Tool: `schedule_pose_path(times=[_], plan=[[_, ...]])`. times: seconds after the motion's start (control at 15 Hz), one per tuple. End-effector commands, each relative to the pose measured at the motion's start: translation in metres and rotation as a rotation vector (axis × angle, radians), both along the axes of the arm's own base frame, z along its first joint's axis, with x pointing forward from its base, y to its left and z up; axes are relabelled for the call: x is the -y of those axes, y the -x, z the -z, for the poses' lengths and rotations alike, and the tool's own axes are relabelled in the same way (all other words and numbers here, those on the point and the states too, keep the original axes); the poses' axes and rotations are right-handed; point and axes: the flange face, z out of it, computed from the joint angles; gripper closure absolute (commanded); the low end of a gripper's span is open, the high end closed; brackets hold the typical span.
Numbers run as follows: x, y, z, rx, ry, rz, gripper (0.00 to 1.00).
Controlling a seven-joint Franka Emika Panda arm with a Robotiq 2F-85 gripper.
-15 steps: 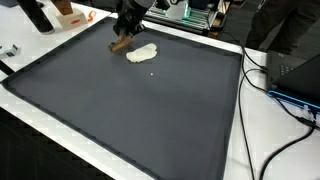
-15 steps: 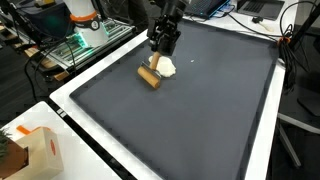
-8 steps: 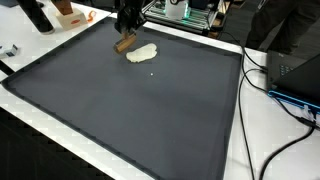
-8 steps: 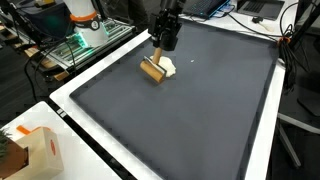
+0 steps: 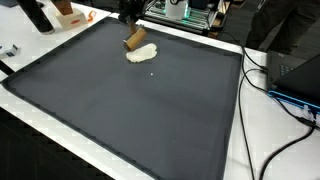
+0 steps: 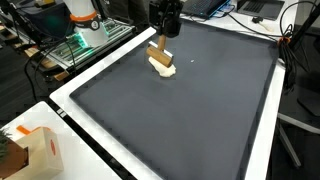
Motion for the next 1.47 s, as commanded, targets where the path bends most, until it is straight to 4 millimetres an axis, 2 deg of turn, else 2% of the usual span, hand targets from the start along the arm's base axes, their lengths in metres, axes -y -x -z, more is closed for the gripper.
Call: schedule_pose_path(times=[0.0, 0.27, 0.53, 0.87, 1.4], plan=[[0.012, 0.005, -0.028, -0.003, -0.165, -0.036, 0.76], [0.021, 0.006, -0.042, -0.005, -0.344, -0.08, 0.76], [0.032, 0.005, -0.041, -0.011, -0.511, -0.123, 0.76], [0.044, 0.007, -0.027, -0.032, -0.668, -0.139, 0.76], [0.061, 0.005, 0.007, -0.054, -0.798, -0.127, 0.76]])
